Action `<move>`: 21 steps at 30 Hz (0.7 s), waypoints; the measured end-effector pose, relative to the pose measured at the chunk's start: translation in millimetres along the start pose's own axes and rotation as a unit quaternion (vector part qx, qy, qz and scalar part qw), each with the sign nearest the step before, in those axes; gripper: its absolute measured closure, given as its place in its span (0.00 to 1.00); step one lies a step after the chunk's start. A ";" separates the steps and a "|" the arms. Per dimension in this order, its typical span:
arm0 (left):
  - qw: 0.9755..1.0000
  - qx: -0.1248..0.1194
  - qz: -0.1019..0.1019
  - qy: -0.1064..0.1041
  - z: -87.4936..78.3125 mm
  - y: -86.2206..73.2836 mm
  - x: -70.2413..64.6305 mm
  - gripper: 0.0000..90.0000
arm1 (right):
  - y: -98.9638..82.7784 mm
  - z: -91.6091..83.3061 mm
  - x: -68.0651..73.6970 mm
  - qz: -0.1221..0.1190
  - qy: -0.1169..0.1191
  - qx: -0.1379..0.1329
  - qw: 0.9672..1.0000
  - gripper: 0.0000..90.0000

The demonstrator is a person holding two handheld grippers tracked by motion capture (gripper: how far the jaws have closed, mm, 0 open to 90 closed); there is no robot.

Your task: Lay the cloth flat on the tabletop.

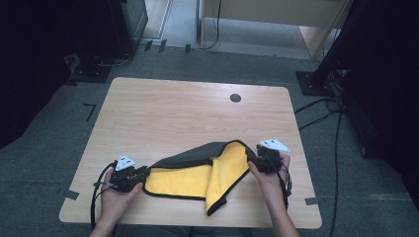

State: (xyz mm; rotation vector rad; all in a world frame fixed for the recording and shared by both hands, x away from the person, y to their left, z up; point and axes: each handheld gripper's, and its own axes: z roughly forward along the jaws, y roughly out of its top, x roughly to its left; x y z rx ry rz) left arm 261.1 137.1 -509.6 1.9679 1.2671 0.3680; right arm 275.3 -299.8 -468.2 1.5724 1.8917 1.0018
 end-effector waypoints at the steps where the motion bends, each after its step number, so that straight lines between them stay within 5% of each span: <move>1: 1.000 -0.011 -0.001 0.006 -1.6 1.1 -1.8 0.70 | -5.9 -0.4 2.5 0.001 0.008 0.002 1.000 0.54; 4: 0.998 -0.055 0.018 -0.003 -7.7 13.7 -21.0 0.56 | -18.1 7.5 5.2 -0.005 -0.006 0.039 0.999 0.44; 5: 0.998 -0.055 0.018 -0.003 -7.7 13.7 -21.0 0.54 | -18.1 7.5 5.2 -0.005 -0.006 0.039 0.999 0.44; 6: 0.997 -0.054 0.047 -0.001 -4.1 20.6 -35.0 0.53 | -22.0 10.8 1.8 0.000 -0.031 0.044 0.999 0.44; 8: 0.997 -0.050 0.061 0.000 0.2 23.2 -41.4 0.52 | -23.8 13.0 -0.3 0.008 -0.029 0.051 0.998 0.44; 11: 0.995 -0.022 0.098 0.015 27.1 30.4 -57.1 0.51 | -30.4 23.2 -2.9 0.002 -0.032 0.067 0.997 0.44; 13: 0.995 -0.013 0.100 0.016 33.9 32.9 -59.5 0.51 | -31.8 26.1 -3.5 0.003 -0.034 0.072 0.997 0.44; 15: 0.992 0.024 0.120 0.042 53.3 40.5 -63.1 0.55 | -33.0 30.5 -4.1 -0.003 -0.035 0.067 0.997 0.47; 17: 0.992 0.029 0.117 0.038 57.1 43.0 -61.6 0.58 | -32.4 31.8 -4.8 -0.007 -0.032 0.065 0.997 0.48; 21: 0.994 0.029 0.093 0.050 61.0 57.7 -42.9 0.94 | -28.1 36.7 -16.2 -0.010 -0.032 0.049 0.998 0.76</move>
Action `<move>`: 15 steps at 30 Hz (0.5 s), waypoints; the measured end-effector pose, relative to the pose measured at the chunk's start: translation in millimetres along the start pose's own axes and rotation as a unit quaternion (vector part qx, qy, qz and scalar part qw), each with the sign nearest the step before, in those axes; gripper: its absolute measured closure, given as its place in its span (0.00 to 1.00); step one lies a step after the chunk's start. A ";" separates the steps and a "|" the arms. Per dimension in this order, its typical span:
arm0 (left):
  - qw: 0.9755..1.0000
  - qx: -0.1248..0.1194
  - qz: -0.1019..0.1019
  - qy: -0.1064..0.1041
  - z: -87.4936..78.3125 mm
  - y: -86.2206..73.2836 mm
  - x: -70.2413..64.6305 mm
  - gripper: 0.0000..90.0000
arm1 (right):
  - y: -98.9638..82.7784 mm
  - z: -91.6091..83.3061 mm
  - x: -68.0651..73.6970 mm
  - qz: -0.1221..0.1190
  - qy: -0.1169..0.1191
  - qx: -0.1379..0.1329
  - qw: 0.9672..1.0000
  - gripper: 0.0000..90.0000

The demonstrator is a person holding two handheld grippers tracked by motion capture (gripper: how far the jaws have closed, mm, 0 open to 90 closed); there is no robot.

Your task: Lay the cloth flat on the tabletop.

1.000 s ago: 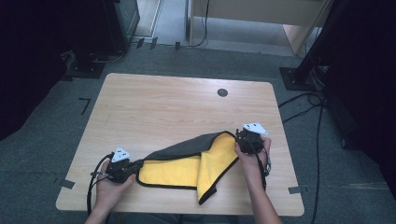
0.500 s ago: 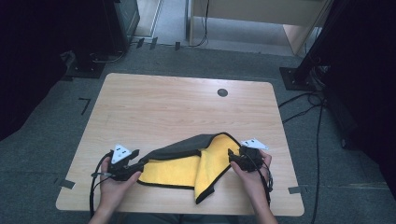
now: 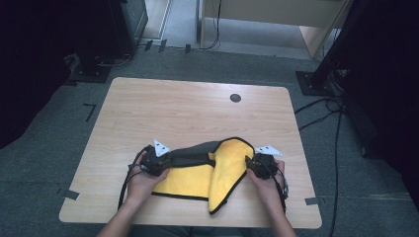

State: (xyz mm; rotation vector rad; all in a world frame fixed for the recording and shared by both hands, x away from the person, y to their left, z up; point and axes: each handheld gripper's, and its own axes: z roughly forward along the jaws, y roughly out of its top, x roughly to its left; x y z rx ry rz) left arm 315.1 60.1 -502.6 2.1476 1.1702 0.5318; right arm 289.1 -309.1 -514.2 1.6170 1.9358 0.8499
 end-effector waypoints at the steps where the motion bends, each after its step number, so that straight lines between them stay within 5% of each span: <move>1: 1.000 -0.002 -0.028 -0.015 1.1 0.8 8.5 0.97 | 1.4 1.5 -2.9 0.000 -0.010 -0.002 1.000 0.78; 4: 0.995 -0.013 -0.099 -0.019 4.3 0.6 32.9 0.97 | 4.9 7.5 -15.3 0.011 -0.051 -0.016 0.999 0.66; 5: 0.995 -0.013 -0.099 -0.019 4.3 0.6 32.9 0.96 | 4.9 9.4 -20.0 0.019 -0.070 -0.023 0.997 0.57; 6: 0.993 -0.016 -0.116 0.011 4.3 0.5 38.3 0.96 | 4.9 9.4 -20.0 0.019 -0.070 -0.023 0.997 0.57; 7: 0.986 -0.028 -0.152 0.069 -0.9 0.3 45.2 0.81 | 5.1 9.6 -27.6 0.049 -0.084 -0.027 0.995 0.56; 8: 0.986 -0.028 -0.152 0.069 -0.9 0.3 45.2 0.74 | 5.1 9.6 -27.6 0.049 -0.084 -0.027 0.995 0.56; 9: 0.983 -0.069 -0.170 0.016 -10.7 -0.8 43.4 0.72 | 5.2 5.3 -28.4 0.042 -0.099 -0.041 0.993 0.51; 10: 0.983 -0.069 -0.170 0.016 -10.7 -0.8 43.4 0.70 | 5.2 5.3 -28.4 0.042 -0.099 -0.041 0.993 0.51; 11: 0.989 -0.093 -0.118 -0.015 -18.5 -0.3 22.7 0.70 | 6.4 -1.6 -27.9 0.040 -0.081 -0.061 0.994 0.49; 12: 0.989 -0.093 -0.118 -0.015 -18.5 -0.3 22.7 0.70 | 6.4 -1.6 -27.9 0.040 -0.081 -0.061 0.994 0.49; 13: 0.991 -0.101 -0.064 -0.059 -20.8 0.8 -3.1 0.71 | 8.1 -6.9 -26.0 0.042 -0.066 -0.070 0.995 0.47; 14: 0.991 -0.101 -0.064 -0.059 -20.8 0.8 -3.1 0.72 | 8.1 -6.9 -26.0 0.042 -0.066 -0.070 0.995 0.47; 15: 0.991 -0.095 -0.028 -0.094 -16.7 3.0 -27.7 0.71 | 8.9 -8.5 -23.3 0.049 -0.047 -0.065 0.996 0.46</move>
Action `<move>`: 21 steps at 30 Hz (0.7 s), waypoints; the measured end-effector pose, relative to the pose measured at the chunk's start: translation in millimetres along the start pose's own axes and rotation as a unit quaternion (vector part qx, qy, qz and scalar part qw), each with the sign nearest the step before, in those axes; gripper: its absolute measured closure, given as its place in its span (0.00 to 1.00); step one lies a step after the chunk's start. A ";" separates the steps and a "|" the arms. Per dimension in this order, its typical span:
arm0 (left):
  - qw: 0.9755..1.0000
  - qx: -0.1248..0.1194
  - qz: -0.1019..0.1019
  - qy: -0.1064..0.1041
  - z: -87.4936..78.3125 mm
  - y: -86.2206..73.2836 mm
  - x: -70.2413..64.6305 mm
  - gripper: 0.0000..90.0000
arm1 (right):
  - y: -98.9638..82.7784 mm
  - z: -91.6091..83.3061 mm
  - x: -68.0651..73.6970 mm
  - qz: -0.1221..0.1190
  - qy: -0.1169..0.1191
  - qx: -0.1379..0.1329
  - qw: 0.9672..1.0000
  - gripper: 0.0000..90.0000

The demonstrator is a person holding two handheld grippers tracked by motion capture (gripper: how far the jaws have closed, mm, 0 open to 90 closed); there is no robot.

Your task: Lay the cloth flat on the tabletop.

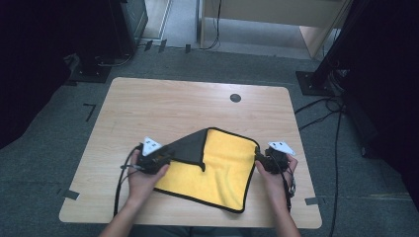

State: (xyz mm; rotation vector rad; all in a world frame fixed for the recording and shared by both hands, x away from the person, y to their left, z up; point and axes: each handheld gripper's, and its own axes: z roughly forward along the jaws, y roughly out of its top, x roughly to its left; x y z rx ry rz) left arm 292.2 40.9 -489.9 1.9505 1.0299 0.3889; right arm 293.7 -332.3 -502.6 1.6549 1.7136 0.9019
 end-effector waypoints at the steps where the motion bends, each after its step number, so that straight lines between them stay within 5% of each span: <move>1: 1.000 0.000 0.000 0.000 0.0 0.0 0.0 0.69 | 0.0 0.0 0.0 0.000 0.000 0.000 1.000 0.46; 4: 0.998 0.035 0.036 -0.043 24.5 0.9 -33.5 0.60 | -3.6 -0.8 9.3 0.006 0.026 0.018 0.999 0.44; 7: 0.997 0.051 0.047 -0.043 36.4 2.0 -44.1 0.52 | -5.9 -1.4 16.4 -0.005 0.040 0.027 0.999 0.43; 9: 0.994 0.078 0.069 -0.011 48.5 1.5 -52.2 0.52 | -7.4 -1.4 22.9 -0.021 0.052 0.032 0.998 0.42; 11: 0.991 0.082 0.099 0.025 52.1 4.1 -56.2 0.75 | -9.3 1.0 26.8 -0.030 0.053 0.037 0.997 0.42; 13: 0.991 0.081 0.102 0.023 50.9 10.0 -49.7 0.95 | -10.6 2.7 26.3 -0.032 0.052 0.040 0.997 0.42; 16: 0.995 0.051 0.070 0.051 43.9 27.8 -21.0 0.98 | -10.9 2.6 23.1 -0.026 0.051 0.040 0.998 0.42; 17: 0.994 0.031 0.052 0.087 40.3 36.2 -5.1 0.97 | -10.5 2.2 21.4 -0.023 0.048 0.038 0.998 0.42; 18: 0.991 0.004 0.018 0.133 35.8 44.5 13.3 0.96 | -10.2 1.5 20.1 -0.018 0.047 0.037 0.998 0.42; 19: 0.991 0.004 0.018 0.133 35.8 44.5 13.3 0.89 | -10.2 1.5 20.1 -0.018 0.047 0.037 0.998 0.42; 20: 0.972 -0.033 -0.087 0.214 24.4 58.4 52.8 0.72 | -10.1 0.9 17.5 -0.014 0.042 0.034 0.998 0.42; 21: 0.972 -0.033 -0.087 0.214 24.4 58.4 52.8 0.59 | -10.1 0.7 16.4 -0.014 0.041 0.033 0.998 0.42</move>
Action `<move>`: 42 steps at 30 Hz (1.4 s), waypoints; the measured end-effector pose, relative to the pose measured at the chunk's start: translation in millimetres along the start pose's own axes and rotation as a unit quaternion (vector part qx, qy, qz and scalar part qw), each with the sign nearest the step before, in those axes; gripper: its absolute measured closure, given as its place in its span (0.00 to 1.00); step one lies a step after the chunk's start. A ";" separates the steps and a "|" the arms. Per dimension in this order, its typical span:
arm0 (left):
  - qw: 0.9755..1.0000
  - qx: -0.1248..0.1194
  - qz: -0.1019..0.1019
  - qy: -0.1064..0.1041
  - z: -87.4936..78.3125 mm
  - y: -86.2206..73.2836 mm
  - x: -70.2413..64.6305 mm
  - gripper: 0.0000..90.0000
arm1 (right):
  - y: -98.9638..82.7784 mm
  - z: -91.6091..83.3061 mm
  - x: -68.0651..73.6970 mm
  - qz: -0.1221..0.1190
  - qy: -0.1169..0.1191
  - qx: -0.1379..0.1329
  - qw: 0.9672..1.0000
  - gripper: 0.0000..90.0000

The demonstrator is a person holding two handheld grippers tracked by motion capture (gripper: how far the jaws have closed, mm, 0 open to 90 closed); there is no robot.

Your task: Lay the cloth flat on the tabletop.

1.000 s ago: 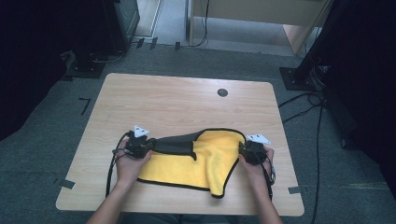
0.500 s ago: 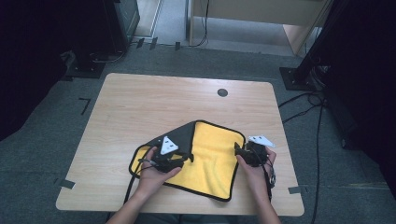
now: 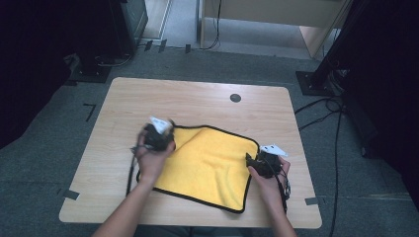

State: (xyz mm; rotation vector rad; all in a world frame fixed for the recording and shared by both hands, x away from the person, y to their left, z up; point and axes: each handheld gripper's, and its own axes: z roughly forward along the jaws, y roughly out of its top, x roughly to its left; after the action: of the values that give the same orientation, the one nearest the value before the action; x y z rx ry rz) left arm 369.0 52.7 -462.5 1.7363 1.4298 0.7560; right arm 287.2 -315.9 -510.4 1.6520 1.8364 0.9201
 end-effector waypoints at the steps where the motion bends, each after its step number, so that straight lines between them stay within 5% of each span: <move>1: 0.999 0.001 -0.038 0.005 0.0 6.7 16.6 0.60 | -0.1 -0.3 -0.6 0.000 0.002 0.000 1.000 0.42; 2: 0.997 0.007 -0.056 -0.057 -2.3 10.8 33.8 0.58 | -0.1 -0.3 -0.7 0.000 0.003 0.001 1.000 0.42; 5: 0.998 0.015 0.015 -0.066 -8.4 -2.0 25.5 0.56 | -0.4 1.5 0.5 -0.001 0.007 0.003 1.000 0.42; 7: 0.995 0.028 0.035 -0.087 -9.2 -13.9 21.2 0.55 | -0.6 2.7 1.6 -0.003 0.006 0.008 1.000 0.42; 12: 0.993 0.057 0.075 -0.078 -8.1 -38.7 23.0 0.50 | -1.8 -3.7 8.1 -0.006 0.014 0.009 1.000 0.41; 16: 0.986 0.088 0.109 -0.089 -10.0 -53.2 30.6 0.51 | -11.5 -16.6 23.1 -0.038 0.046 0.031 0.998 0.35; 18: 0.984 0.097 0.116 -0.090 -10.6 -57.1 33.1 0.51 | -20.5 -22.2 29.6 -0.071 0.055 0.041 0.995 0.34; 20: 0.985 0.092 0.097 -0.106 -13.8 -70.3 40.3 0.51 | -28.7 -24.4 30.1 -0.091 0.047 0.053 0.993 0.32; 28: 0.987 0.085 0.085 -0.105 -41.4 -90.7 30.5 0.51 | -22.6 -19.7 4.7 -0.067 0.037 0.061 0.995 0.28; 34: 0.981 0.097 0.104 -0.133 -71.3 -108.8 0.1 0.48 | -12.8 -11.6 -6.5 -0.076 -0.026 0.050 0.996 0.27; 35: 0.976 0.112 0.108 -0.150 -76.2 -108.6 -4.6 0.47 | -8.8 -8.7 -9.0 -0.074 -0.040 0.052 0.995 0.28; 36: 0.975 0.110 0.102 -0.163 -76.1 -106.3 -3.4 0.44 | -7.7 -9.1 -9.2 -0.068 -0.040 0.055 0.995 0.30; 38: 0.977 0.098 0.096 -0.160 -74.9 -102.1 0.2 0.39 | -7.2 -14.8 -7.3 -0.060 -0.032 0.046 0.997 0.32; 40: 0.988 0.064 0.074 -0.123 -66.4 -88.4 12.1 0.37 | -7.1 -19.7 -6.0 -0.055 -0.016 0.040 0.998 0.32; 41: 0.993 0.054 0.031 -0.100 -47.8 -71.2 28.3 0.39 | -7.3 -30.4 -1.3 -0.052 0.012 0.036 0.998 0.31; 42: 0.993 0.054 0.031 -0.100 -47.8 -71.2 28.3 0.40 | -8.4 -36.4 1.9 -0.054 0.019 0.037 0.998 0.31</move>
State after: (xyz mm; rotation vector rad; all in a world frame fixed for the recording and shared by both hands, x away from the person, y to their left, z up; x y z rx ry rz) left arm 297.4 95.7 -496.7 1.8891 1.3067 0.5280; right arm 254.3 -319.8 -493.0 1.5719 1.9857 0.8534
